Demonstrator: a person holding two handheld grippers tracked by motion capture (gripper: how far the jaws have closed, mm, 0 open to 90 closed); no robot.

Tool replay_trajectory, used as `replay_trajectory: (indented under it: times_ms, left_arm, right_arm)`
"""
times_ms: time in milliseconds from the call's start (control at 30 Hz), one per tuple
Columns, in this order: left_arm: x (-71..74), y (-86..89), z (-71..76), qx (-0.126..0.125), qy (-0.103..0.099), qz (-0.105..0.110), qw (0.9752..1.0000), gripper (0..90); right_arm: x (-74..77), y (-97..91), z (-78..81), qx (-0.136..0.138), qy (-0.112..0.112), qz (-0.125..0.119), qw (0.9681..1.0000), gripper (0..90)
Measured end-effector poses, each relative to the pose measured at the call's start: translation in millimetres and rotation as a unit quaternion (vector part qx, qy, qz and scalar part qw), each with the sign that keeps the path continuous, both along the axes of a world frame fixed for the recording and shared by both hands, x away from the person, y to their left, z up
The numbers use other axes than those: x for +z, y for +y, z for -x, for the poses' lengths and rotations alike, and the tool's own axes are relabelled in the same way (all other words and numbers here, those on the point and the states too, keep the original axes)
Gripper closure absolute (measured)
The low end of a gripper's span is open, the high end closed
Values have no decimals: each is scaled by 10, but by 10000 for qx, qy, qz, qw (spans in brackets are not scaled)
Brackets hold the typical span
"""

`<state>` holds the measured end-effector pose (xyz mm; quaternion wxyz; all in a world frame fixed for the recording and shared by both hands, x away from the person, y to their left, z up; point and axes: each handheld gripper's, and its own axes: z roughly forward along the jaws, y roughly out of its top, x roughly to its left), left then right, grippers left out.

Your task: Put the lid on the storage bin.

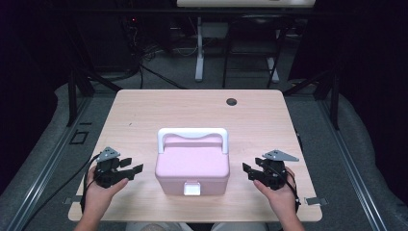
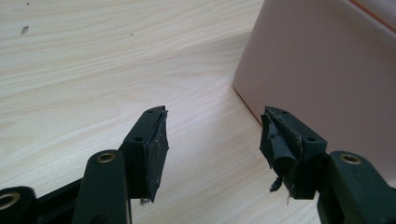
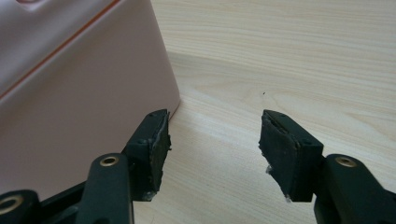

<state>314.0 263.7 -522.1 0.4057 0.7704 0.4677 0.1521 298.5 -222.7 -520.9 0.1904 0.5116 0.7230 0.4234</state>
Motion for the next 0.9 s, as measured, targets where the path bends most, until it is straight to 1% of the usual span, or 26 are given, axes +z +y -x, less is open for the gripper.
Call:
replay_trajectory:
  times_ms: [33, 67, 100, 167, 233, 267, 300, 333, 367, 400, 433, 467, 533, 567, 667, 800, 900]
  left_arm:
    - [-12, -5, 3, 1, -15, -10, 10000, 410]
    - [-18, -5, 7, -40, 14, -50, 10000, 410]
    - [-36, -16, 12, -27, -6, -35, 10000, 411]
    - [-59, -24, 20, -108, 11, -76, 9999, 417]
    - [-74, -37, 24, -160, -13, -113, 9998, 421]
    - [-73, -36, 26, -194, 15, -131, 9997, 421]
    - [-81, -41, 29, -199, -27, -122, 9997, 421]
    - [-84, -41, 32, -207, -27, -128, 9997, 422]
    - [-96, -46, 33, -187, -80, -101, 9997, 424]
    - [-101, -43, 35, -197, -95, -111, 9997, 429]
    - [-102, -35, 37, -228, -59, -123, 9996, 432]
    - [-117, -37, 37, -209, -100, -100, 9997, 434]
    - [-131, -28, 38, -225, -64, -115, 9997, 440]
    - [-143, -34, 38, -200, -99, -81, 9997, 443]
    - [-151, -32, 37, -243, -96, -72, 9996, 446]
    - [-162, -33, 38, -247, -91, -41, 9996, 449]
    - [-165, -37, 34, -291, -63, 4, 9996, 449]
  right_arm:
    - [-25, 3, -1, -14, -18, 11, 10000, 420]
    - [-41, 10, 0, -33, -31, 3, 10000, 420]
    - [-60, 15, 1, -38, -23, 36, 10000, 419]
    - [-87, 21, 3, -27, -33, 80, 10000, 420]
    - [-108, 17, 6, -14, -73, 106, 9999, 421]
    - [-121, 18, 9, -33, -119, 73, 9999, 421]
    - [-131, 16, 9, -36, -151, 81, 9998, 422]
    - [-143, 16, 12, -57, -145, 92, 9998, 423]
    - [-154, 18, 11, -63, -174, 87, 9998, 423]
    - [-159, 17, 11, -47, -189, 111, 9997, 423]
    - [-164, 22, 13, -48, -195, 108, 9997, 423]
    - [-170, 27, 15, -59, -203, 109, 9997, 424]
    - [-186, 30, 15, -33, -211, 128, 9997, 425]
    - [-197, 34, 16, -15, -178, 117, 9998, 427]
    - [-218, 43, 14, 66, -145, 137, 9998, 433]
    - [-231, 60, 12, 175, -200, 145, 9995, 438]
    - [-236, 65, 11, 220, -185, 144, 9995, 439]
